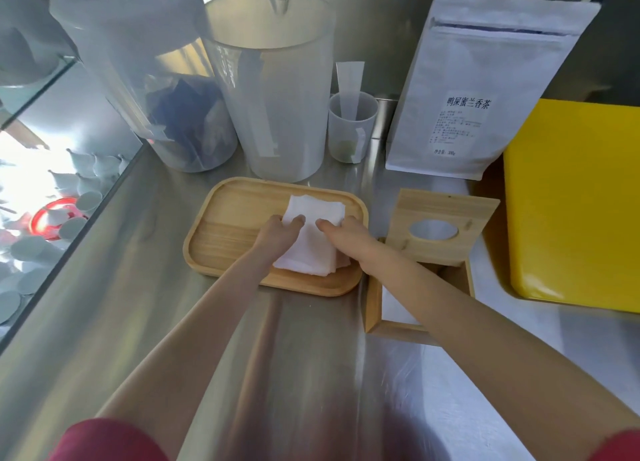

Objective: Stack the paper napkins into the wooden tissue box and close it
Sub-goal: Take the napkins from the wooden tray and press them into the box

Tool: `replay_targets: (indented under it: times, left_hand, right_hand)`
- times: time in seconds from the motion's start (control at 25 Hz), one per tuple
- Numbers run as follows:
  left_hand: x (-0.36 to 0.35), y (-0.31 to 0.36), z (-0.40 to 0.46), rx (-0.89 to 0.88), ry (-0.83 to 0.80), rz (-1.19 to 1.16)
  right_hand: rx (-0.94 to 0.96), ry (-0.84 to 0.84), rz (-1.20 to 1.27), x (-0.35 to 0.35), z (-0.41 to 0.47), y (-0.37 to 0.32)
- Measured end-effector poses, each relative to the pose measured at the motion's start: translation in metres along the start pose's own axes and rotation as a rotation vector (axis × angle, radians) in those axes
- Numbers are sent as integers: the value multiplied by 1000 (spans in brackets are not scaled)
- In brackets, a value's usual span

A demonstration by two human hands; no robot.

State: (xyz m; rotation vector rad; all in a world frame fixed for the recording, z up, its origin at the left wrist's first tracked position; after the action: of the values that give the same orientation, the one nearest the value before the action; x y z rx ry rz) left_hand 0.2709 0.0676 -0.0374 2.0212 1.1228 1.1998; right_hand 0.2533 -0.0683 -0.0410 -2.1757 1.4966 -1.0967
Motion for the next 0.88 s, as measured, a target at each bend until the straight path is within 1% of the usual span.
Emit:
replay_targets:
  times: [0.28,0.36,0.48,0.56,0.68,0.8,0.88]
  left_hand:
    - [-20,0,-1,104,-77,-307]
    - [-20,0,-2,135,-72,-365]
    - [-17,-1,-2,157,-75,-515]
    - [-14,-7,-1,161,-67,-519]
    - [-12,-14,0,170,-64,-530]
    - [-11,-16,-5,200,-114,-669]
    - [-12,-15,-12,205,-198,-791]
  right_hand:
    - [-45,-5,89,-2,5,9]
    - [-53,3,96,-1,6,10]
    - [-49,11,102,-2,5,10]
    - [-44,30,126,-3,5,10]
    - [-47,50,226,-2,3,9]
    - [-41,19,305,-1,-2,6]
    - [-24,-25,366,-1,-9,4]
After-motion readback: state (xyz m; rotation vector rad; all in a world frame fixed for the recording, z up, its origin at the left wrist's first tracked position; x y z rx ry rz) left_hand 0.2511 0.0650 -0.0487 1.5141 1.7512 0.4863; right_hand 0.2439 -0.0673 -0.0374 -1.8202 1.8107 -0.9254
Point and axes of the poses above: each hand's wrist, its own z-axis towards the middle knuckle, its own x-axis out of the back of the hand, y = z × x, the point moved 6 cm from there along z, towards the middle knuckle, and after that the axes turned 8 degrees about -x, right-handed, at the moved point
